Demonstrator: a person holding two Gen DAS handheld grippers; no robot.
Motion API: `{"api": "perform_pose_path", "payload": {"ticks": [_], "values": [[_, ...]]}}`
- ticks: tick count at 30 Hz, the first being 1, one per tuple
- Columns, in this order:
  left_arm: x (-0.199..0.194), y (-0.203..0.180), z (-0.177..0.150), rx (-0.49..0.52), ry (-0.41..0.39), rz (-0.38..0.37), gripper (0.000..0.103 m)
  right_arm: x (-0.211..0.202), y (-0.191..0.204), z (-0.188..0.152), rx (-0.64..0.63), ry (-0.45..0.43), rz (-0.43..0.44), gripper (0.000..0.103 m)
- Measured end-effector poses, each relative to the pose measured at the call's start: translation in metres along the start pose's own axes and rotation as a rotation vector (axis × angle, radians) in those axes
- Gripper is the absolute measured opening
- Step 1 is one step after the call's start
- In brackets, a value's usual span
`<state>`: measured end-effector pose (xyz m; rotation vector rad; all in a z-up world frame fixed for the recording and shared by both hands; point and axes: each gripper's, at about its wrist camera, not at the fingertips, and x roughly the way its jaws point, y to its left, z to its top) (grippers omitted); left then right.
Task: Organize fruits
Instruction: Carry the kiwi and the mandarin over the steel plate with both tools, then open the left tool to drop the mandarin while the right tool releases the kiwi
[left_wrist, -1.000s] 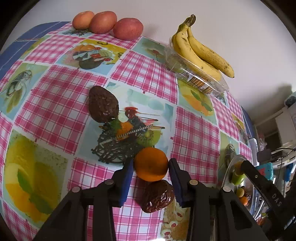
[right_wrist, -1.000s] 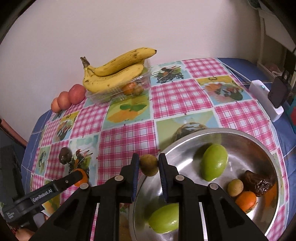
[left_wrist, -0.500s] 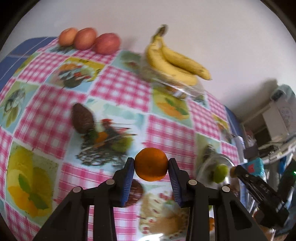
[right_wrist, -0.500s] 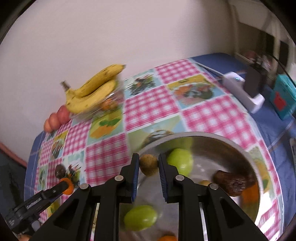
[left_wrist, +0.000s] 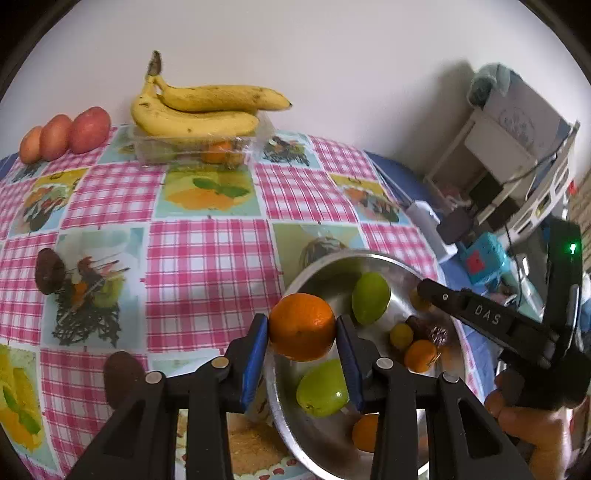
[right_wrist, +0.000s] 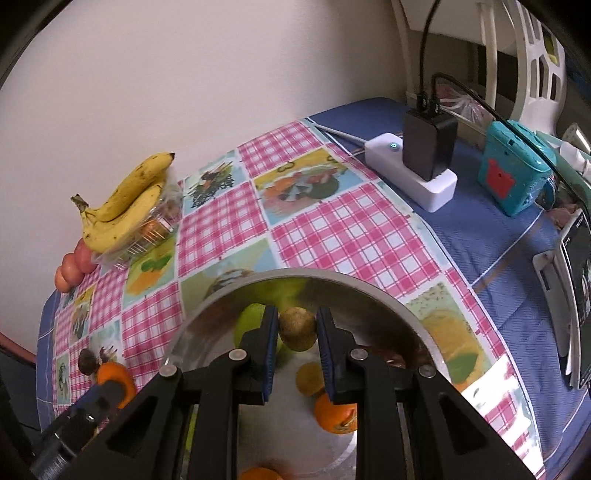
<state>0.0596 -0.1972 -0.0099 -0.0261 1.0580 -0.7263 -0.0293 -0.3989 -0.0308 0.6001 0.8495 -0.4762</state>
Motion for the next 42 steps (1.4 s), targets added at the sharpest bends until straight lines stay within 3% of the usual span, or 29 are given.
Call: {"api": "perform_pose_path", "payload": {"ticks": [11,25,33,36,38,39,42], "values": [[0.019,-0.008,-0.007,0.025,0.060,0.022,0.040,0.024,-0.012,-0.011,0.018,0.071,0.000,0.022],[0.016,-0.006,-0.005,0.006,0.083,0.004,0.042,0.023,-0.009,-0.009,0.006,0.071,-0.010,0.022],[0.001,-0.004,0.003,-0.013,0.049,-0.025,0.047,0.009,-0.002,-0.004,-0.017,0.037,-0.005,0.022],[-0.003,0.003,0.005,-0.032,0.046,-0.002,0.047,0.007,0.002,-0.003,-0.026,0.030,0.000,0.022],[-0.004,0.016,0.006,-0.075,0.051,0.032,0.053,0.006,0.005,-0.003,-0.034,0.028,0.000,0.022],[-0.005,0.024,0.007,-0.099,0.052,0.057,0.060,0.005,0.006,-0.004,-0.038,0.027,0.000,0.022],[-0.010,0.052,0.007,-0.164,0.050,0.179,0.064,0.006,0.008,-0.004,-0.047,0.031,-0.001,0.022]]}}
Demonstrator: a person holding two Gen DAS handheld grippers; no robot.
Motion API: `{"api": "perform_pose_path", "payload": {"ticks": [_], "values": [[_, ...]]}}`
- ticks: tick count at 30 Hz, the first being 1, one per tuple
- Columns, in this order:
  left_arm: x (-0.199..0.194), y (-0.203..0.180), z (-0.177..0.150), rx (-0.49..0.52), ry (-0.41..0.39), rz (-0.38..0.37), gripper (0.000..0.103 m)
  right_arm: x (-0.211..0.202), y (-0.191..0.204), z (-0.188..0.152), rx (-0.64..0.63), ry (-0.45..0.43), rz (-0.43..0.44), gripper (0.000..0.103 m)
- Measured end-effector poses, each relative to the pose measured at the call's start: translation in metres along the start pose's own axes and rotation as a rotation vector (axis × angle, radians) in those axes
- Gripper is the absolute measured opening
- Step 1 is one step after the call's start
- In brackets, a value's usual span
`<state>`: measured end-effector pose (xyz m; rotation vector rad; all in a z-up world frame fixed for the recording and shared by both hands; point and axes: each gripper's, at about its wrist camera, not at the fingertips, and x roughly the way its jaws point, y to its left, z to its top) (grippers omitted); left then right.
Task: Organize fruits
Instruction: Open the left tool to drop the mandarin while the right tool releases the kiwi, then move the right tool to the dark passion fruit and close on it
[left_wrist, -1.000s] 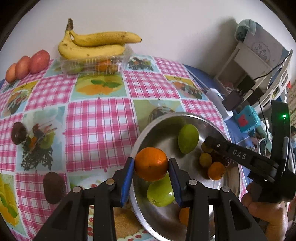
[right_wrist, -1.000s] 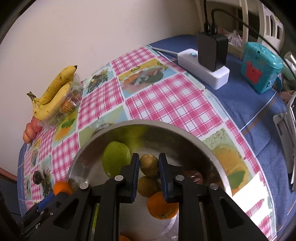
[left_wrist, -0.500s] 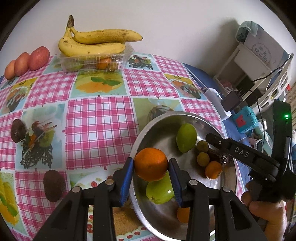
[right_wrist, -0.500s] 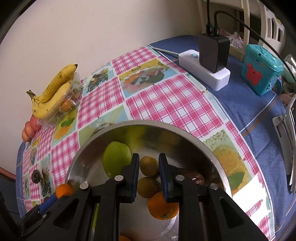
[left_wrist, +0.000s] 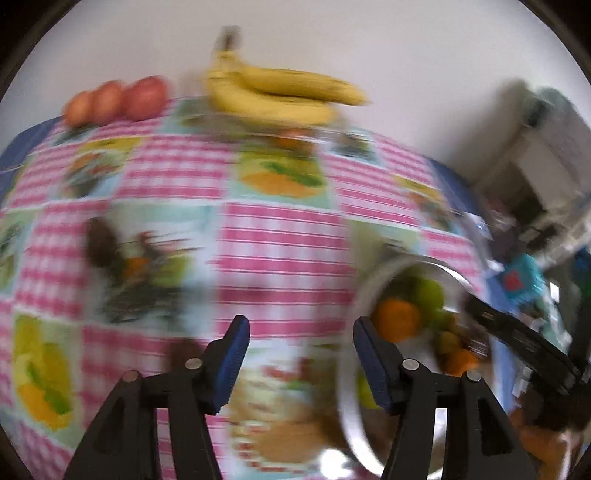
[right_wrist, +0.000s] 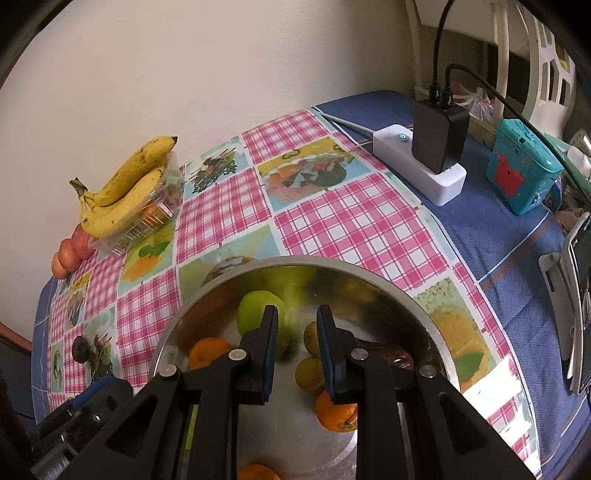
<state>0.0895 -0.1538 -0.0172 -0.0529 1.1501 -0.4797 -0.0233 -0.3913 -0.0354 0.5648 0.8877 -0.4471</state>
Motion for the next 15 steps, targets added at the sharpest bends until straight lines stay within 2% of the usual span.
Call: {"api": "perform_pose_path", "payload": {"ticks": [2,3,4,6,8,10,15], "values": [[-0.004,0.023,0.003,-0.050,-0.013,0.094,0.072,0.002,0.003,-0.001,-0.013,0.007,-0.003,0.024],[-0.006,0.033,0.004,-0.070,-0.020,0.126,0.079,0.003,0.006,-0.001,-0.023,0.011,-0.006,0.030],[-0.010,0.044,0.005,-0.095,-0.030,0.167,0.086,0.004,0.008,-0.002,-0.032,0.013,-0.008,0.041],[-0.017,0.066,0.007,-0.137,-0.051,0.241,0.093,0.004,0.014,-0.003,-0.054,0.011,-0.007,0.057],[-0.022,0.086,0.006,-0.167,-0.070,0.300,0.103,0.002,0.020,-0.004,-0.074,0.006,0.001,0.065],[-0.031,0.102,0.006,-0.190,-0.090,0.348,0.103,0.001,0.028,-0.006,-0.095,-0.001,0.009,0.078],[-0.051,0.127,0.008,-0.208,-0.129,0.436,0.103,-0.002,0.053,-0.014,-0.183,-0.044,0.021,0.095]]}}
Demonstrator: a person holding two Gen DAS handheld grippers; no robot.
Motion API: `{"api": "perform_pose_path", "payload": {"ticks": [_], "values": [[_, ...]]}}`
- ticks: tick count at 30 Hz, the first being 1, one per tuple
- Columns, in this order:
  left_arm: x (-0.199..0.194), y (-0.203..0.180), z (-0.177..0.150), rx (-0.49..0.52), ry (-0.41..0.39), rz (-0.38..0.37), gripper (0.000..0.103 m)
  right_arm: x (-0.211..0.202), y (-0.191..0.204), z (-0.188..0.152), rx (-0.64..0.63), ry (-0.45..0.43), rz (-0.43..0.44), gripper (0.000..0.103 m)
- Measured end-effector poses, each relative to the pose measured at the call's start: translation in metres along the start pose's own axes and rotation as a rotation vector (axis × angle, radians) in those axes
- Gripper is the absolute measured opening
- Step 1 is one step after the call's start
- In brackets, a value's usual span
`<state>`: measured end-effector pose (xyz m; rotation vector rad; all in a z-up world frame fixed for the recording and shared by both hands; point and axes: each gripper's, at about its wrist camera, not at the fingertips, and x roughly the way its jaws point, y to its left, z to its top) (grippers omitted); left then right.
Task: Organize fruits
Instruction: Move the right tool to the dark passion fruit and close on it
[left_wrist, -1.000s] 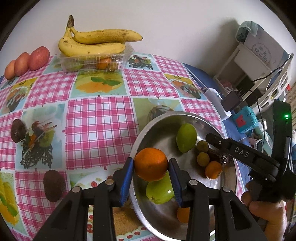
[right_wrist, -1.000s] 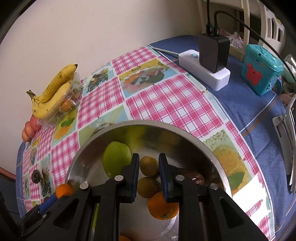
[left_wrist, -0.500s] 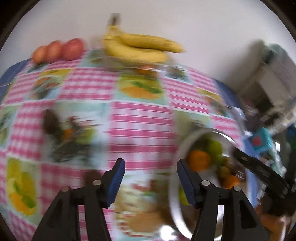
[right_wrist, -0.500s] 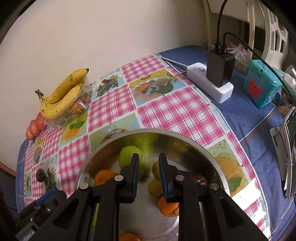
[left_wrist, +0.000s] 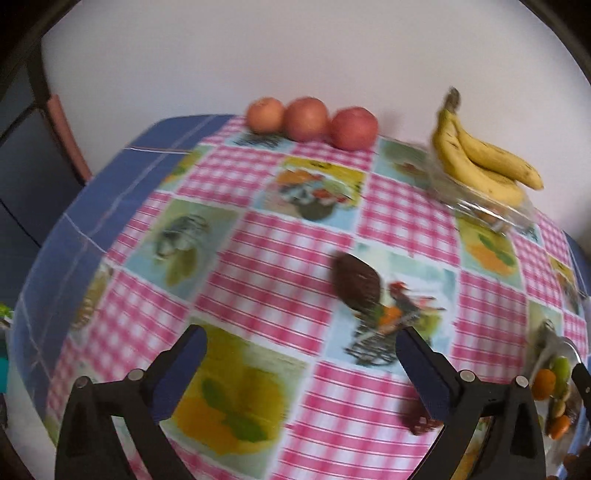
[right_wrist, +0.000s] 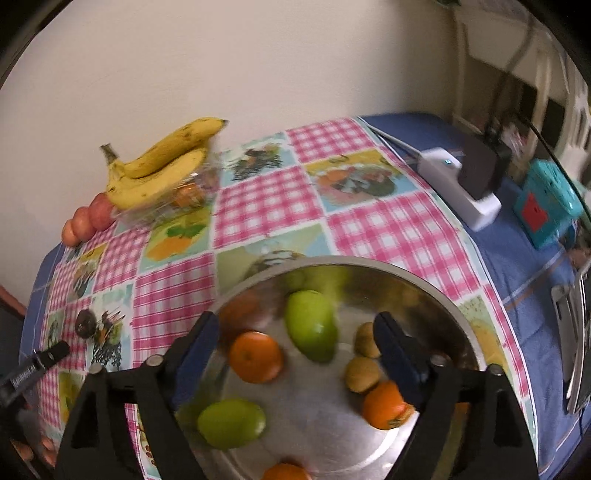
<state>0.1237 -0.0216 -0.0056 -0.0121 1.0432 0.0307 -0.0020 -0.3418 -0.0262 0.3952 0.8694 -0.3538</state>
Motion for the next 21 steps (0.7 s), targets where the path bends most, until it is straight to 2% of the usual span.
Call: {"api": "perform_pose_path", "payload": {"ticks": [8,13,21], "values": [[0.000,0.034,0.011,-0.003,0.003,0.022,0.103,0.002,0.049,-0.008,-0.118,0.006,0.032,0.095],[0.000,0.055,0.013,0.023,0.013,0.060,0.103,0.006,0.090,-0.016,-0.205,0.041,0.066,0.095],[0.001,0.091,0.015,-0.012,0.018,0.070,0.103,0.011,0.140,-0.030,-0.297,0.089,0.092,0.095]]}}
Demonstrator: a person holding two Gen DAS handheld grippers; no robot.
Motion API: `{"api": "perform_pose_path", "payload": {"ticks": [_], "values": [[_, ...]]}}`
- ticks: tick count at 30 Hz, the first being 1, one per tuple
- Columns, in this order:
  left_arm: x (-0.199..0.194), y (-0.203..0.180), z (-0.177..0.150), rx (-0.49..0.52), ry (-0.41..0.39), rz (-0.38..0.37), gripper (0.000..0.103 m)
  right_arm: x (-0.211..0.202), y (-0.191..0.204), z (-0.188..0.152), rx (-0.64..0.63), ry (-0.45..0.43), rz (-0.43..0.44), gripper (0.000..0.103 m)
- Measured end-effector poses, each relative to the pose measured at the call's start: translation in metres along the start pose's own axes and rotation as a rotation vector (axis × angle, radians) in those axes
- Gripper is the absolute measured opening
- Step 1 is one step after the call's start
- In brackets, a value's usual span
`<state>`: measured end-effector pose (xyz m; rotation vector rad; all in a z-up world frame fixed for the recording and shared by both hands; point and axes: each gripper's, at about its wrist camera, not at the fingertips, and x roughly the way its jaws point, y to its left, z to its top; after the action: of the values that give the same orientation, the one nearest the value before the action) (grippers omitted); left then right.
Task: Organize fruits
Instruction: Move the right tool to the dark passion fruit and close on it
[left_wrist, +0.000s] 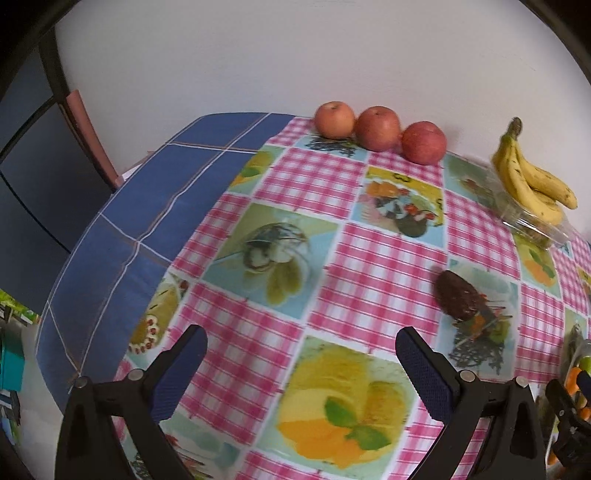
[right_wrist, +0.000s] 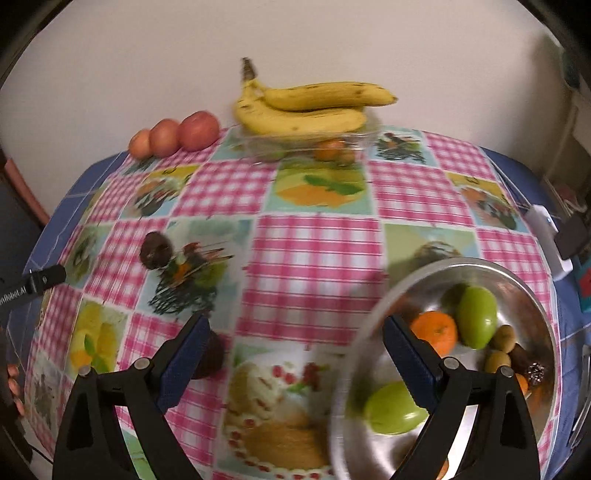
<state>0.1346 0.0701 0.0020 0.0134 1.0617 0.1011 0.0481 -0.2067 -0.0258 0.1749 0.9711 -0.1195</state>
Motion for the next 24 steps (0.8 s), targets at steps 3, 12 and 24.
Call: {"api": "perform_pose_path", "payload": {"ticks": [3,12,24], "values": [[0.002,0.010,0.001,-0.016,0.005,-0.001,0.103,0.001,0.012,0.000,-0.017,0.011,0.002,0.095],[0.033,0.010,-0.006,-0.012,0.092,-0.030,0.103,0.027,0.037,-0.003,-0.008,0.090,0.019,0.094],[0.050,-0.008,-0.011,-0.004,0.138,-0.065,0.103,0.045,0.051,-0.012,-0.026,0.140,0.061,0.040]]}}
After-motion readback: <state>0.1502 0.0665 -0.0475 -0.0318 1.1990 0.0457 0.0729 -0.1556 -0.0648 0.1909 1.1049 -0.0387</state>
